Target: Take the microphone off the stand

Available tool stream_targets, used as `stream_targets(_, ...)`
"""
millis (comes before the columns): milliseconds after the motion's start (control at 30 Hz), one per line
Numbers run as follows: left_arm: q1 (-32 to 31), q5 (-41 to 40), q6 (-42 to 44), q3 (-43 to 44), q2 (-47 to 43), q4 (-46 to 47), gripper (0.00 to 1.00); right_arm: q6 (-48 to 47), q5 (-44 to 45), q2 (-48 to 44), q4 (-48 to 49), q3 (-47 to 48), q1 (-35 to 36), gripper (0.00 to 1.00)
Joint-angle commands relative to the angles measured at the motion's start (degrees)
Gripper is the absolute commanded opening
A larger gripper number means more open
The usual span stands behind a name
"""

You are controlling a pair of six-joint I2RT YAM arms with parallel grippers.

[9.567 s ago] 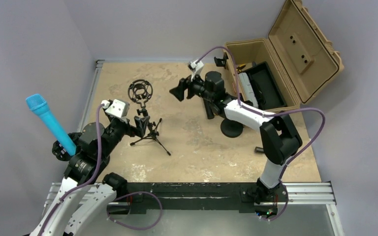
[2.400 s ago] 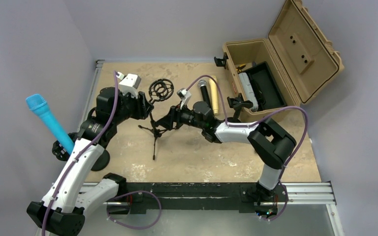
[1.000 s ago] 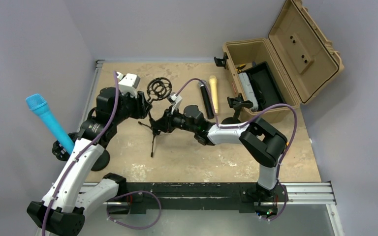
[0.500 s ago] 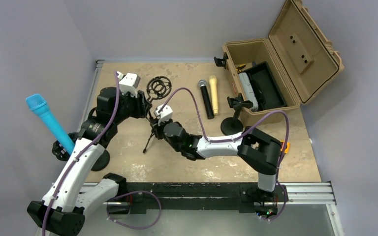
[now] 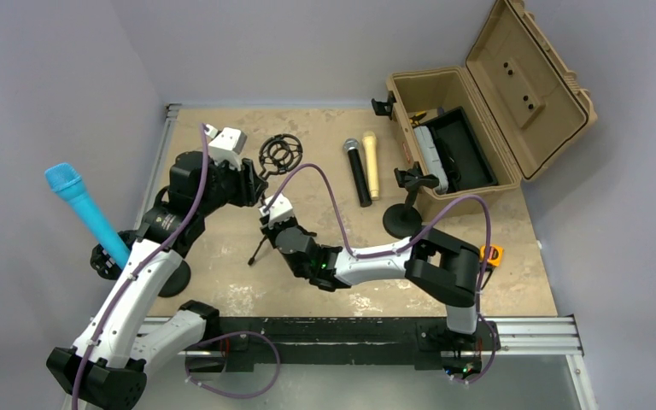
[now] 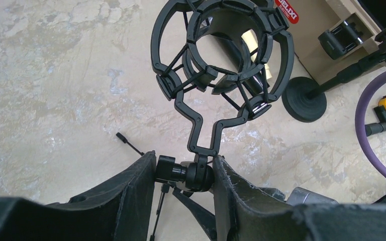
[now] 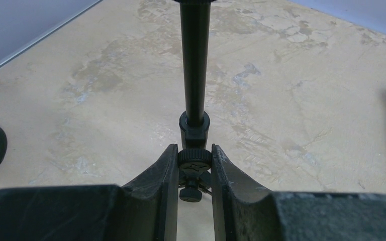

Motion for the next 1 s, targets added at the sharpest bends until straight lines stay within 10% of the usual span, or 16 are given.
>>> stream_targets(0,-0.7,2.5,-1.5,-0.3,-0.6,-0.7,0.11,0.8,0.1,-0.8,3.4,-0.4,-1.6,0.13)
stream_targets(133,-0.8,2.6,-1.5,-0.3,-0.5,-0.5,0.10,5.7,-7.5,-3.9,4.3,-3.9,-2.0,0.52)
stream_targets(367,-1.0,2.4,-1.3,-0.4,-0.9,-0.4,0.11,18.8,-27.9,-10.7,7.3,-11.1,-6.4,0.76)
stream_targets(600,-1.1,3.1,-1.4,-0.2,-0.8,-0.5,0.10,33.7,-53.6,-15.6,18.2,-18.2,-15.8,0.74)
stream_targets(967,-1.4,1.6,-1.1,-0.6,-1.3,-0.3,0.10,46.4,-57.1,-9.6,15.3,-13.9,-19.3,0.62)
